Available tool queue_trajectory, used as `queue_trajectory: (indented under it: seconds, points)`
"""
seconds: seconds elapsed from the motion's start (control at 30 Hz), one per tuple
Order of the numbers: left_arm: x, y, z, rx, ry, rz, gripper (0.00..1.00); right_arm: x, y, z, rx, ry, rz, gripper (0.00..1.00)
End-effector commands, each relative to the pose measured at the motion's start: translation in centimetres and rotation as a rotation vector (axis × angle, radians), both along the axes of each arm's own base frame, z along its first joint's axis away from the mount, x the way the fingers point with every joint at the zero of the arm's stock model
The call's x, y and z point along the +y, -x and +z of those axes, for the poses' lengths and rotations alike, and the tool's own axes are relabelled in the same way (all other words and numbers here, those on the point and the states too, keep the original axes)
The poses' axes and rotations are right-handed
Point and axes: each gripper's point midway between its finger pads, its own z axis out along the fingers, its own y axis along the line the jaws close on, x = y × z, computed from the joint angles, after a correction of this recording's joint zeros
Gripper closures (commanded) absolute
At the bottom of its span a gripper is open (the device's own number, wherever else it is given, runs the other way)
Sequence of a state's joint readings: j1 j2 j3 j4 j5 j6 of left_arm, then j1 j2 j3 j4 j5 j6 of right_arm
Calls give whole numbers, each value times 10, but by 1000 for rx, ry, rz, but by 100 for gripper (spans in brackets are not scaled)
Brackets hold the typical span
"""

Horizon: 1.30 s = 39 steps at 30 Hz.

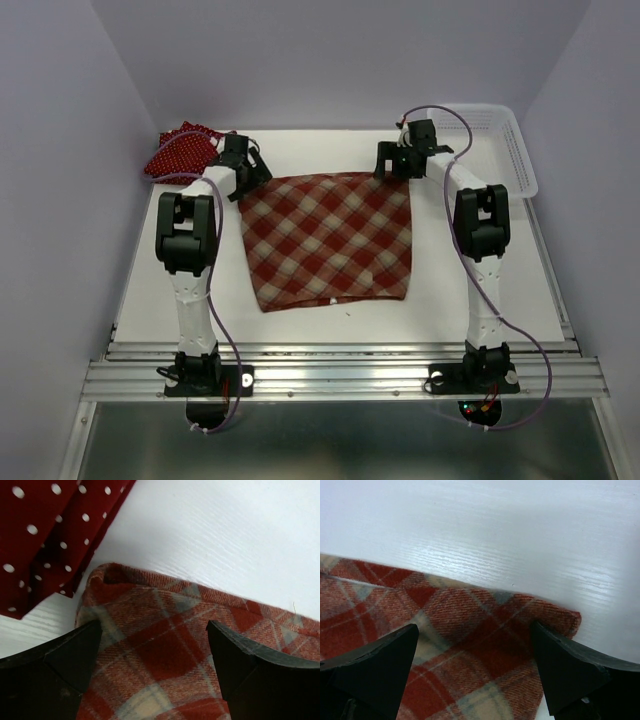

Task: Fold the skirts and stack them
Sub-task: Flatten the skirt out

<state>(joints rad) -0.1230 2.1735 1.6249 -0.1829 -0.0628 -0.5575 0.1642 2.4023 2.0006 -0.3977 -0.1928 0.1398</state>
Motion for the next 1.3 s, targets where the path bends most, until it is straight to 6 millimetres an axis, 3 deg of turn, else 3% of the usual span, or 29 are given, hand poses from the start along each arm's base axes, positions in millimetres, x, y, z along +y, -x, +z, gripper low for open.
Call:
queue_trajectory:
  seconds: [0.0, 0.07, 0.1, 0.17, 0.2, 0.27, 0.3, 0.33, 0.43, 0.47, 0.53, 0.6, 0.63, 0.73, 0.77, 0.97, 1.1, 1.2, 1.27]
  points:
    - [-26, 20, 12, 26, 25, -49, 1, 5, 14, 2, 22, 33, 143, 0]
    - [-18, 15, 26, 8, -6, -24, 1, 13, 17, 33, -39, 67, 204, 0]
    - [-12, 3, 48, -39, -30, 3, 1, 22, 20, 45, -64, 73, 234, 0]
    - [-7, -3, 71, -66, -58, 16, 1, 33, 26, 66, -96, 71, 256, 0]
    - [-7, -11, 92, -110, -59, 17, 1, 38, 30, 92, -142, 73, 256, 0]
    - [-5, -13, 120, -155, -68, 14, 1, 60, 49, 99, -154, 82, 286, 0]
    - [-5, -13, 129, -172, -70, 13, 1, 63, 58, 121, -190, 89, 256, 0]
    - [-2, -10, 144, -194, -77, 18, 1, 85, 74, 125, -201, 93, 289, 0]
    - [3, -1, 160, -213, -90, 28, 1, 106, 118, 125, -210, 101, 305, 0]
    - [4, 8, 167, -222, -90, 28, 1, 124, 146, 104, -148, 72, 314, 0]
    - [10, 24, 173, -233, -98, 41, 1, 145, 183, 105, -120, 42, 356, 0]
    - [13, 35, 176, -249, -94, 44, 1, 153, 212, 95, -65, 6, 338, 0]
    - [12, 40, 189, -285, -83, 41, 1, 146, 233, 83, -26, 9, 328, 0]
    - [4, 54, 171, -260, -52, -12, 1, 142, 269, 67, 55, -26, 284, 0]
    - [0, 56, 171, -270, -46, -40, 1, 130, 288, 55, 96, -22, 271, 0]
    - [-30, 63, 108, -156, 0, -166, 1, 96, 347, 22, 224, -32, 241, 0]
    - [-45, 67, 67, -69, 32, -210, 1, 88, 350, 8, 239, -18, 194, 0]
    - [-41, 74, 35, -6, 19, -192, 1, 68, 334, -14, 231, 93, 87, 0]
    - [-39, 77, 26, 14, 7, -189, 1, 61, 326, -21, 241, 99, 61, 0]
